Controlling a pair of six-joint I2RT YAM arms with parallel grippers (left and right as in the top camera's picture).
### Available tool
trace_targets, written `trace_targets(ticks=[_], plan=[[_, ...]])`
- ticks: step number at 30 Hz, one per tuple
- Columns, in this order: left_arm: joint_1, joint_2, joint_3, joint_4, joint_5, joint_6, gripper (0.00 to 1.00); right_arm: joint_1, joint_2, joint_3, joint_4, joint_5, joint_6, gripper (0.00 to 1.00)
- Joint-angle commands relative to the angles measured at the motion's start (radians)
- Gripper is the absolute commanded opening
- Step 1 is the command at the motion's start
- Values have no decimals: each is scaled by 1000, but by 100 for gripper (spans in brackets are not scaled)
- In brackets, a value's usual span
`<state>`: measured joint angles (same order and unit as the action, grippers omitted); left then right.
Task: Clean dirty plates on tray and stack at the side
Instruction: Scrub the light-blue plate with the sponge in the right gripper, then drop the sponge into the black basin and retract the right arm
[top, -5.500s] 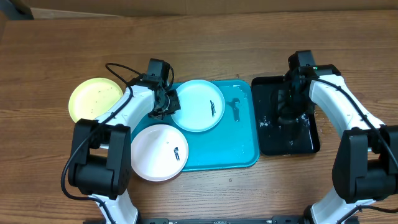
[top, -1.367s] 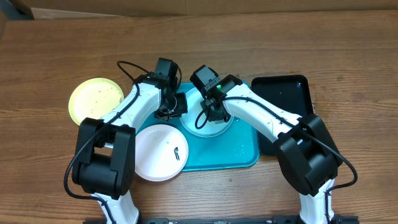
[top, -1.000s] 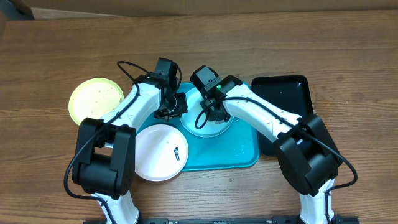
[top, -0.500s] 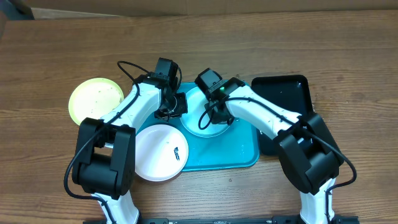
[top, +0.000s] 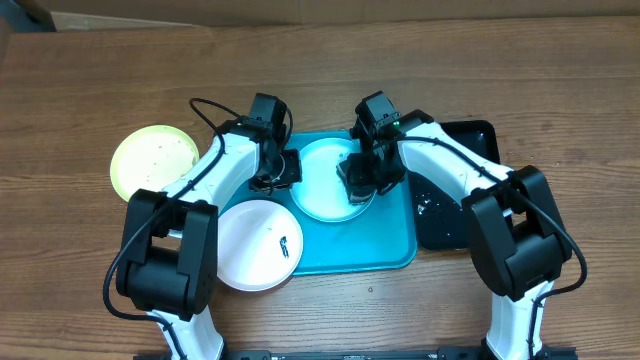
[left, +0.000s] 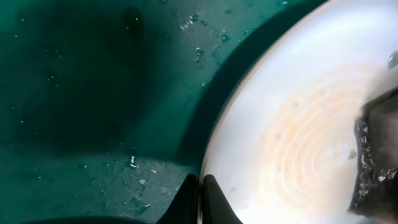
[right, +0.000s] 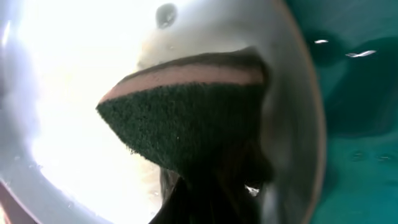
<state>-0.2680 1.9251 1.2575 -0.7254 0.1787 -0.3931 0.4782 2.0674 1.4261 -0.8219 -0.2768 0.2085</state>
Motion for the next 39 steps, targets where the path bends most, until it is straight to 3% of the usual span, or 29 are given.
trace_targets(ticks=[1,11,18,25,32,39], plan=[[-2,11,11,6,-2,-4,4,54,21,-60,30,-118,5,4],[-2,11,11,5,-2,-3,4,118,19,-5,142,-174,5,4],[-2,11,11,5,-2,-3,4,18,-49,189,0,-170,-6,4],[-2,11,11,4,-2,-3,4,-126,-160,213,-160,-126,-63,4],[-2,11,11,5,-2,-3,4,-264,-169,191,-383,154,-85,4],[-2,11,11,5,-2,-3,5,-296,-168,29,-320,412,-81,4]])
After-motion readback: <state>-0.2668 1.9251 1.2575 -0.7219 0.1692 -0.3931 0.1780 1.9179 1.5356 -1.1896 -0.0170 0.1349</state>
